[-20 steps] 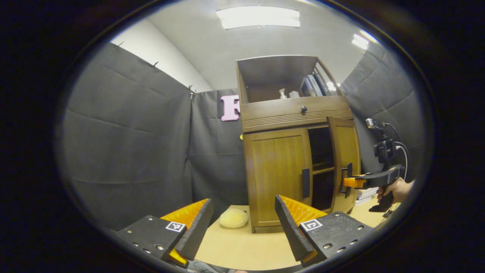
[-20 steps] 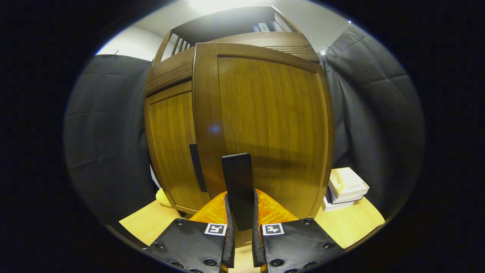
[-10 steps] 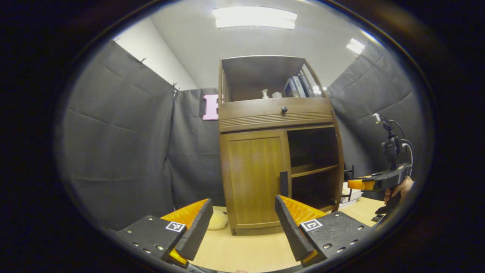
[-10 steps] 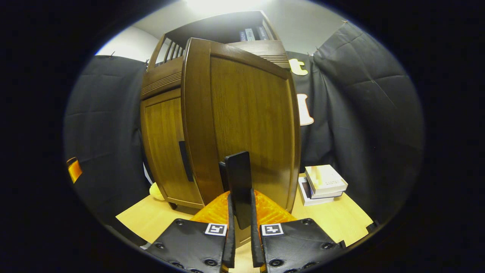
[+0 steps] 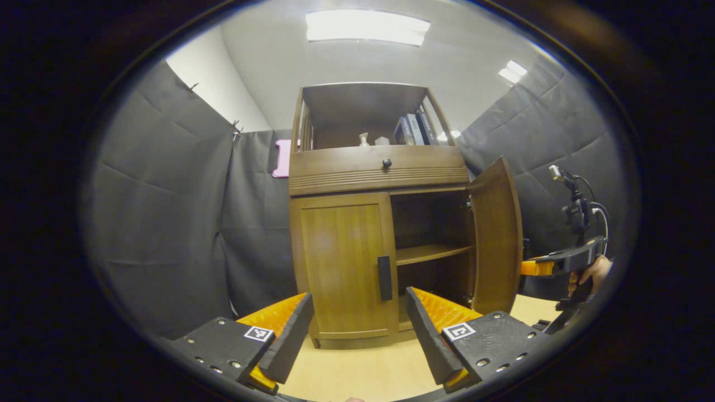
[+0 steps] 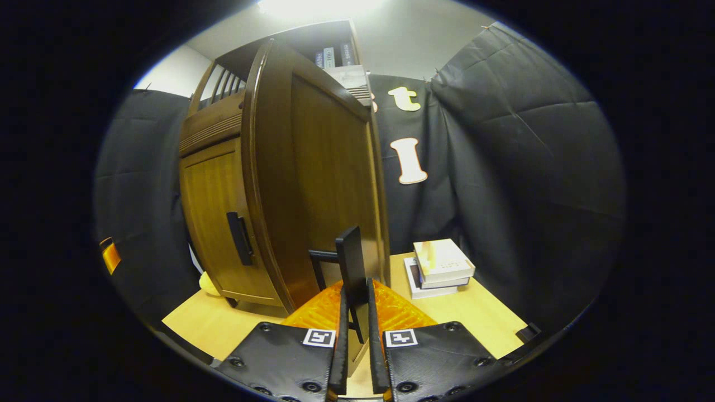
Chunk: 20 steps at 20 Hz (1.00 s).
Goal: Open the right door of the double-door shoe cabinet with the right hand, and open the left door with the left hand.
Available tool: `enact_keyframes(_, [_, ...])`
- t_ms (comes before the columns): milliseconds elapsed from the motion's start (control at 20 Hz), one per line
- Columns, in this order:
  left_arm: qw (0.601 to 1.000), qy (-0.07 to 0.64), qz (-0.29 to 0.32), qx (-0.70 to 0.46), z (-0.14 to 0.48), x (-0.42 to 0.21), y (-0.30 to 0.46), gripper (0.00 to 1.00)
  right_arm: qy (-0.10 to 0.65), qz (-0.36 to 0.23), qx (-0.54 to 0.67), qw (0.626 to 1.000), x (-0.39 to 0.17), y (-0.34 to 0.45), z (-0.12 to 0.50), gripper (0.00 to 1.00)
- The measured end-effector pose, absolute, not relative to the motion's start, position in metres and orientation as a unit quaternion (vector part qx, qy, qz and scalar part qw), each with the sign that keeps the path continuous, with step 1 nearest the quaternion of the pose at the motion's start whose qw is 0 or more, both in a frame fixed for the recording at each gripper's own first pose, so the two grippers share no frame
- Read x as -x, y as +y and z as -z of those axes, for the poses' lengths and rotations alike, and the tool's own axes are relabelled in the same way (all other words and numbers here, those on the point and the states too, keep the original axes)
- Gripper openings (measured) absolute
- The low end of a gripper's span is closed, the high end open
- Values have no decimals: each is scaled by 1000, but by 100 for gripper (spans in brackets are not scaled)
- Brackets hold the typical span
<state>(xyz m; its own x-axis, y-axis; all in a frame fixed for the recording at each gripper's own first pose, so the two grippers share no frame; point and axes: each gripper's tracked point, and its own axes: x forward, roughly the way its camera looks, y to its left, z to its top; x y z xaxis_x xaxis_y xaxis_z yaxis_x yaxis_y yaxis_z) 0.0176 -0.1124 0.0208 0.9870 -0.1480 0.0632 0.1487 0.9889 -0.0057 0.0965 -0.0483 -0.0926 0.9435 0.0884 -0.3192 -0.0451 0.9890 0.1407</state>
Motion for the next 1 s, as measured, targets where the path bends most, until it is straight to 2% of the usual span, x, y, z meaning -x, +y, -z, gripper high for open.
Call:
enact_keyframes(100, [996,-29,79,6,-19,-18,-120,95,162,-21,-65,984,-97,-65,91,14])
enact_keyframes(150, [996,-28,82,6,-18,-19,-124,95,160,-15,-66,985,-96,-74,89,5])
enact_keyframes(200, [996,-27,86,6,-18,-23,-129,95,157,-15,-67,985,-95,-79,87,12])
enact_keyframes(650, [993,-27,110,11,-20,-70,-172,95,131,26,-43,990,-76,-131,69,12])
enact_keyframes(1000, [994,-32,104,11,-18,-141,-193,95,105,32,-29,993,-39,-143,43,12])
